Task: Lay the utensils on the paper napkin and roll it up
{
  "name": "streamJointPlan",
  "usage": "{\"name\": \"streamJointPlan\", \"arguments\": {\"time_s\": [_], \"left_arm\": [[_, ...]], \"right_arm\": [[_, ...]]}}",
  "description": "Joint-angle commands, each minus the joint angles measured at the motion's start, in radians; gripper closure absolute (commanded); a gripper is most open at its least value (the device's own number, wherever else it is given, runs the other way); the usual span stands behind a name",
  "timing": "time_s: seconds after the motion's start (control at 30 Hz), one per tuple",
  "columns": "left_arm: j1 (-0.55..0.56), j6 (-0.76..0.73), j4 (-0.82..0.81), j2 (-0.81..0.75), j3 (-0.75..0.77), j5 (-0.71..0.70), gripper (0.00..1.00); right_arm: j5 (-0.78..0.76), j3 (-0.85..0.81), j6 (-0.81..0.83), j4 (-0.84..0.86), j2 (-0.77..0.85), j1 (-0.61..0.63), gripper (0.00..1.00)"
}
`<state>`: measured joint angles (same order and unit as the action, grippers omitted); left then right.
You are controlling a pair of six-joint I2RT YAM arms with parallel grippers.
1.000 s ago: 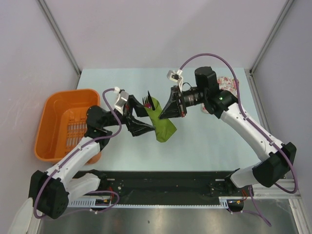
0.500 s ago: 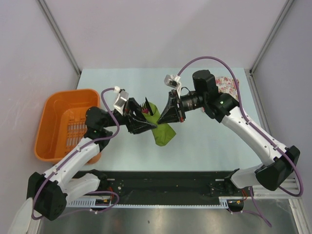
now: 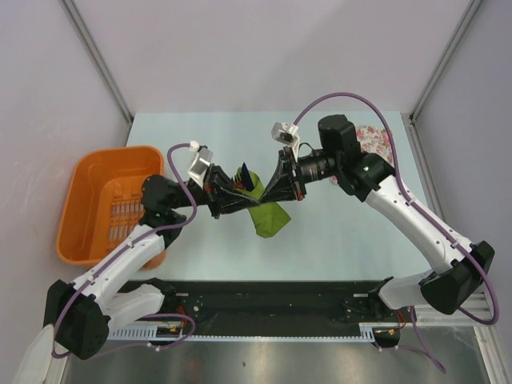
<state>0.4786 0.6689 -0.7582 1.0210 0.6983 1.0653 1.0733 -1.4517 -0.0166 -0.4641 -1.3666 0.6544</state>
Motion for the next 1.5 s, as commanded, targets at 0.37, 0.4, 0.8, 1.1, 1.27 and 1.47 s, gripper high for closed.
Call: {"name": "streamJointPlan", "arguments": {"time_s": [0.37,0.4,0.8,1.1,1.27,1.47], "left_arm": [[0.0,0.0,0.049,0.01,0.105,-0.041,1.0],[-0.001,-0.002,0.065,0.01,0.112,-0.044,1.0],[-0.003,0.029,0.04,0.014,0.13,-0.03,1.0],[-0.003,0.046,0.045,-0.01,0.109,-0.014,1.0],[-0.001,0.069,0.023,-0.015,0.099,-0.022,1.0],[0.017,0.11,-0.033,-0.022,0.092,0.001,1.0]], "right_arm": [[-0.053,0.011,0.108,-0.139,0.147,-0.059,0.1],[-0.056,0.017,0.127,-0.168,0.153,-0.056,0.12],[-0.153,0.117,0.218,-0.263,0.189,-0.067,0.64],[-0.096,0.088,0.17,-0.208,0.141,-0.107,1.0],[-0.056,0.085,0.178,-0.196,0.118,-0.111,1.0],[-0.035,0.1,0.124,-0.084,0.06,-0.108,1.0]]}}
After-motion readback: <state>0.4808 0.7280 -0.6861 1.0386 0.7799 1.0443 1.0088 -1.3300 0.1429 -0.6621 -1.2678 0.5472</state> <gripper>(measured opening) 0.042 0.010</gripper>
